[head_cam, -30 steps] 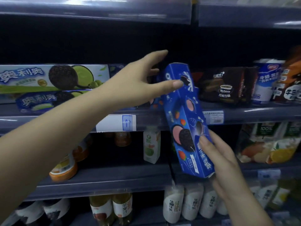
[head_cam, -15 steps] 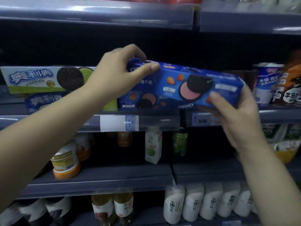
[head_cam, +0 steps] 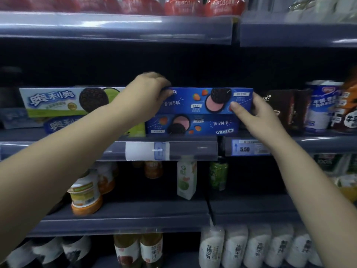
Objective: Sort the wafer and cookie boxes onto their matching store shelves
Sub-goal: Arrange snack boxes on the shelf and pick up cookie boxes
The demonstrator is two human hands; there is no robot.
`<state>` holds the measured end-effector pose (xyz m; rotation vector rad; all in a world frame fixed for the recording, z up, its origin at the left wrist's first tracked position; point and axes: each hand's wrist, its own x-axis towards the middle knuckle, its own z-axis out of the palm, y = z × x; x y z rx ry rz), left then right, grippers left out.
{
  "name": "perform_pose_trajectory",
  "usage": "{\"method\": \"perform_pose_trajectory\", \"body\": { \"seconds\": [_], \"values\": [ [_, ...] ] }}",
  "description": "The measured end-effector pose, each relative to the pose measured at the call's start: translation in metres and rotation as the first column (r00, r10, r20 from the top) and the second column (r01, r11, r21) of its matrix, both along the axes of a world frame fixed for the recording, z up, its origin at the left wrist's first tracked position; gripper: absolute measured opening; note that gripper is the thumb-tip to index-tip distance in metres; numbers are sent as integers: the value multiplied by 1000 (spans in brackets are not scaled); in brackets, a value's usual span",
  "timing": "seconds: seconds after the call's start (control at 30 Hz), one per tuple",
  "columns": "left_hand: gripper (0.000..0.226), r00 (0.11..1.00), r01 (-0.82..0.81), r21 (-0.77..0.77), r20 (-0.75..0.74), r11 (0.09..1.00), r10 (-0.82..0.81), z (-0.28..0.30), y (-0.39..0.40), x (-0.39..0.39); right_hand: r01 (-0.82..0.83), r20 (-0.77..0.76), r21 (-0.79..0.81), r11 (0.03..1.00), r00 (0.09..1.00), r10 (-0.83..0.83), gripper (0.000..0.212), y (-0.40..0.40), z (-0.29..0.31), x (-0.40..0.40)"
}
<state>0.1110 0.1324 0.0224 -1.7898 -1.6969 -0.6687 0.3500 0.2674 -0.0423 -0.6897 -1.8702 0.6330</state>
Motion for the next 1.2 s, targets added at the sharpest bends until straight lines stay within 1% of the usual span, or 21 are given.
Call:
{"method": "perform_pose_trajectory", "body": {
  "seconds": [0.07, 0.13, 0.2, 0.27, 0.4, 0.47, 0.53, 0.57, 0.67, 0.73, 0.8, 0.83, 0.87, 0.9, 0.93, 0.97, 1.0, 1.03, 1.07, 1.1, 1.2],
  "values": [
    [46, 998, 0, -67, -60, 998, -4, 1, -1, 5, -58, 24, -12, 998, 998, 58, 45, 2, 1, -2],
    [70, 992, -49, -133, -124, 990, 32, 1, -1, 10, -96, 59, -26, 995, 994, 97, 53, 4, 1, -3],
    [84, 980, -83, -121, -188, 989, 59, -1, 0, 11, -107, 94, -35, 994, 989, 110, 63, 5, 1, -3],
    [85, 977, -100, -97, -198, 990, 79, -3, 3, 9, -104, 120, -39, 994, 987, 108, 65, 8, 0, -2],
    [78, 988, -52, -55, -148, 997, 43, -6, 6, 5, -116, 88, -59, 991, 989, 121, 57, 7, 0, -2],
    [77, 991, -48, -55, -128, 997, 41, -6, 6, 2, -93, 66, -21, 995, 993, 95, 52, 9, -2, -3],
    [77, 993, -49, -54, -110, 997, 43, -6, 6, -1, -50, 63, 2, 999, 997, 50, 54, 10, -6, -2],
    [76, 994, -38, -53, -104, 998, 33, -7, 5, -2, -30, 69, 5, 1000, 997, 29, 56, 11, -8, -1],
    [76, 996, -20, -50, -93, 999, 16, -8, 3, -5, 30, 150, 17, 999, 988, -32, 46, 9, -7, 0],
    [75, 995, -23, -45, -98, 999, 18, -7, 3, -6, 24, 220, 7, 1000, 975, -25, 53, 7, -3, 1],
    [74, 994, -25, -36, -103, 999, 21, -9, 3, -5, 61, 328, -1, 998, 943, -57, 69, 7, 0, 1],
    [73, 995, -20, -28, -102, 999, 18, -11, 3, -5, 70, 345, -6, 997, 936, -64, 76, 7, -1, 1],
    [72, 995, -16, -15, -95, 1000, 15, -14, 3, -5, 57, 313, -29, 998, 949, -45, 78, 8, -2, 0],
    [71, 997, -14, 7, -81, 1000, 14, -16, 2, -5, 16, 219, -73, 997, 976, 0, 79, 8, -3, 0],
    [71, 998, -10, 38, -59, 999, 12, -17, 1, -5, -32, 82, -123, 992, 996, 43, 78, 6, -2, 1],
    [70, 999, -3, 79, -38, 997, 6, -16, 0, -5, -101, -91, -165, 981, 992, 86, 76, 4, 1, 2],
    [70, 1000, 0, 125, -19, 992, 2, -13, -1, -5, -183, -272, -193, 964, 954, 127, 74, 2, 5, 4],
    [70, 1000, -2, 169, -8, 986, 4, -9, -3, -3, -276, -437, -198, 941, 883, 168, 70, 0, 10, 6],
    [70, 1000, -12, 201, -4, 980, 13, -4, -4, -2, -354, -560, -176, 919, 804, 203, 62, -2, 14, 8],
    [70, 1000, -23, 215, -6, 976, 24, 0, -5, 0, -395, -640, -142, 907, 736, 220, 52, -4, 17, 8],
    [71, 999, -33, 183, -3, 983, 34, 2, -7, 2, -371, -758, -60, 927, 622, 199, 25, -14, 13, 5]
  ]
}}
